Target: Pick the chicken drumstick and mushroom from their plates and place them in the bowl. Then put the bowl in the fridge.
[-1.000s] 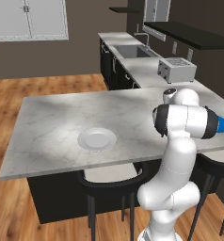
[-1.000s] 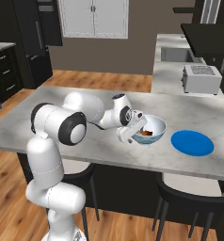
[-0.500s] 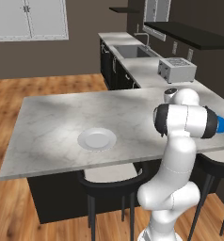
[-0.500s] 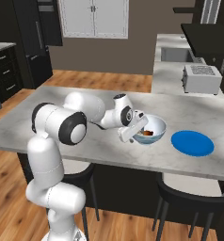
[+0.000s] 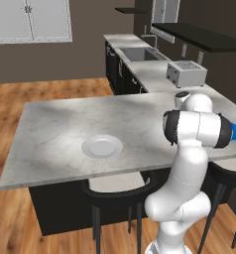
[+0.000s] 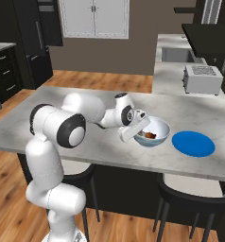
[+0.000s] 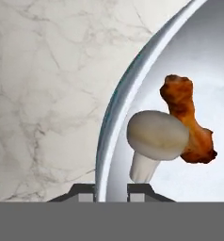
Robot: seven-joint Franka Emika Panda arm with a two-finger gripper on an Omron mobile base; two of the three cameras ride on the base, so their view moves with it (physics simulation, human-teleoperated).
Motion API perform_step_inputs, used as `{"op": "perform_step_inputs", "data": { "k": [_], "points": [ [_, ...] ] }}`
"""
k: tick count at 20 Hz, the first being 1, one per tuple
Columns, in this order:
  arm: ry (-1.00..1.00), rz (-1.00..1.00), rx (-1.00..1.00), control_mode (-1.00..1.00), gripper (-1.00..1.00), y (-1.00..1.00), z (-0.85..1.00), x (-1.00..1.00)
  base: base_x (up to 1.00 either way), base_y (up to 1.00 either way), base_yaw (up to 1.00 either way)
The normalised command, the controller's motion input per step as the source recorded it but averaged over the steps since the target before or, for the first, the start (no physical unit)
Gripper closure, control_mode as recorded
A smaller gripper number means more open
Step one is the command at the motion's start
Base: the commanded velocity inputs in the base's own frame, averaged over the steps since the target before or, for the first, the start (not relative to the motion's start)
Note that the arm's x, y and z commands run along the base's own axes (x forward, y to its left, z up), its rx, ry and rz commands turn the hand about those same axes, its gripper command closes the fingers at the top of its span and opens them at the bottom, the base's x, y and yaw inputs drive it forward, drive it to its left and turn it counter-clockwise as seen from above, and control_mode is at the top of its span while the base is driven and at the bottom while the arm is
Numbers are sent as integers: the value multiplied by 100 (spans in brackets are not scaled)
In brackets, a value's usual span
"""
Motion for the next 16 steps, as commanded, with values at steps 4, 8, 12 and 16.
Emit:
{"op": "perform_step_inputs", "data": {
  "k": [4,8,12,16],
  "points": [
    [-3,-8,3,-100,100,1,29,-20,0,0,0],
    [-9,-9,1,-100,100,7,49,-21,0,0,0],
    [-10,-5,0,-100,100,16,51,-26,0,0,0],
    [-11,-1,-2,-100,100,25,46,-47,0,0,0]
  ]
}}
